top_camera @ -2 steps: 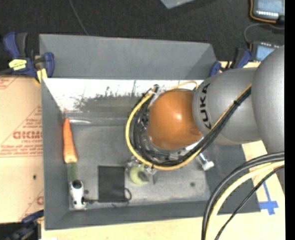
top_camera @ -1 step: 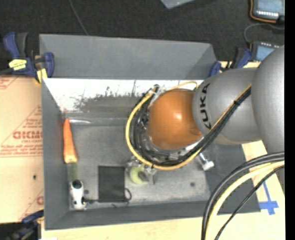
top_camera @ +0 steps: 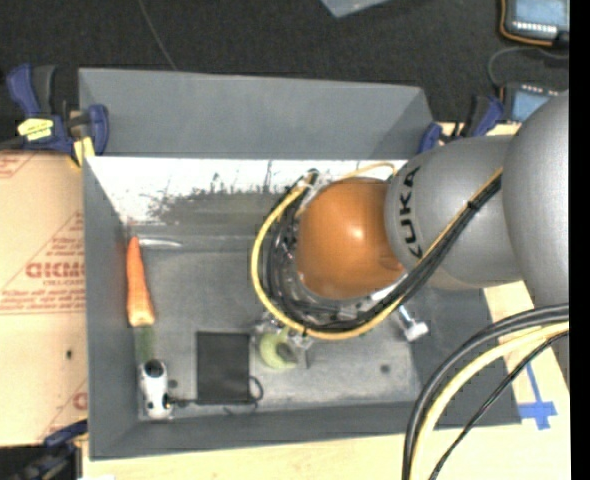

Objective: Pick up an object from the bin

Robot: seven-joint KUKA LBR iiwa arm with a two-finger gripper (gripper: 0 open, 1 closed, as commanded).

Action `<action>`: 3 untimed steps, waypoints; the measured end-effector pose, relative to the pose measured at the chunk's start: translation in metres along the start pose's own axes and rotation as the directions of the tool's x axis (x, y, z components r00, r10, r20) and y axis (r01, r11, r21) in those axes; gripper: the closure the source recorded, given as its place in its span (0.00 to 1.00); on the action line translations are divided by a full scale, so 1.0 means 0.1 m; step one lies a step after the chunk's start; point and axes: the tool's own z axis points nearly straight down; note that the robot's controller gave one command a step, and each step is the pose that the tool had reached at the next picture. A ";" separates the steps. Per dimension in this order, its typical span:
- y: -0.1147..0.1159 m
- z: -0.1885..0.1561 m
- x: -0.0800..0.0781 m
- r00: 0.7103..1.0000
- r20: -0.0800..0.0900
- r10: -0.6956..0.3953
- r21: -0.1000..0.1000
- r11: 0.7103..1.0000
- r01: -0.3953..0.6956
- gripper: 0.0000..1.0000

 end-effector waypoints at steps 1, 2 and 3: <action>0.00 0.00 0.00 1.000 0.000 0.000 0.000 1.000 0.000 1.00; -0.03 -0.87 0.05 0.999 0.002 -0.052 0.000 0.999 0.052 1.00; -0.03 -0.87 0.05 0.999 0.002 -0.051 0.000 0.999 0.051 1.00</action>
Offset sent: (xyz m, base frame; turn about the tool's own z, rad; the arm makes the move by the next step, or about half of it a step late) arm -0.0027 -0.0053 0.0865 -0.0567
